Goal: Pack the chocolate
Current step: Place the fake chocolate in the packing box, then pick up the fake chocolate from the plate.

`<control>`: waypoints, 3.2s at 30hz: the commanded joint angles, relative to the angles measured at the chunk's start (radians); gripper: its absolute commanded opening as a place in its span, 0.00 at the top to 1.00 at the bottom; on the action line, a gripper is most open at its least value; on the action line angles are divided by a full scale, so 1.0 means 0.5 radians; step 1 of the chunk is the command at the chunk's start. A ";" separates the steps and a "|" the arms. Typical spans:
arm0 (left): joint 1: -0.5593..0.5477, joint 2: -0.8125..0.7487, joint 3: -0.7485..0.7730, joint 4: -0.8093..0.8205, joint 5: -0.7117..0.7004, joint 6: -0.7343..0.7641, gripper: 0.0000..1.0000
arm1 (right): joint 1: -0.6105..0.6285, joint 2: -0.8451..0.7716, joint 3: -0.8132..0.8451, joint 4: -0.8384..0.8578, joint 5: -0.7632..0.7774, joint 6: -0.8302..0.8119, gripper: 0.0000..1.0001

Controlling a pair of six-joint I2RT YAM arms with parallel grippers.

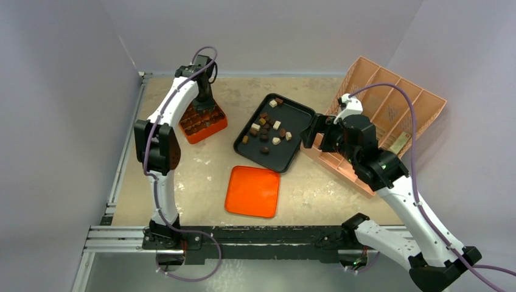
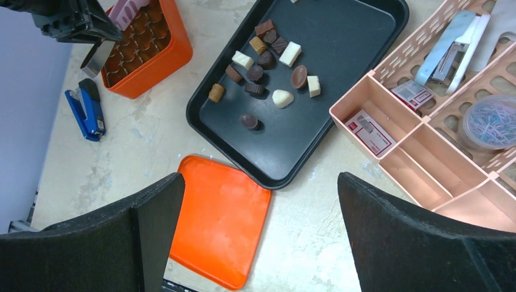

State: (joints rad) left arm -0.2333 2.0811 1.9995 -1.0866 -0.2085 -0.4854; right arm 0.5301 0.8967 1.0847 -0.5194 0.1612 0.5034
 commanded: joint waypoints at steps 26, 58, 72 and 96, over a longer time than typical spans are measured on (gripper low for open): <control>0.037 0.011 0.257 -0.009 0.001 0.051 0.66 | 0.010 0.057 0.169 0.049 0.027 -0.083 0.02; -0.404 -0.818 -0.501 -0.129 0.392 0.148 0.69 | 0.011 0.023 0.172 -0.034 0.114 -0.057 0.03; -0.698 -0.767 -0.783 0.072 0.446 0.001 0.70 | 0.011 -0.002 0.137 -0.041 0.156 -0.102 0.03; -0.730 -0.559 -0.956 0.223 0.292 0.004 0.68 | 0.011 -0.045 0.110 -0.036 0.167 -0.104 0.03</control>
State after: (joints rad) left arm -0.6018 1.7931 1.5326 -1.0100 -0.0376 -0.4789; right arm 0.5301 0.8810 1.1347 -0.5484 0.2195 0.4629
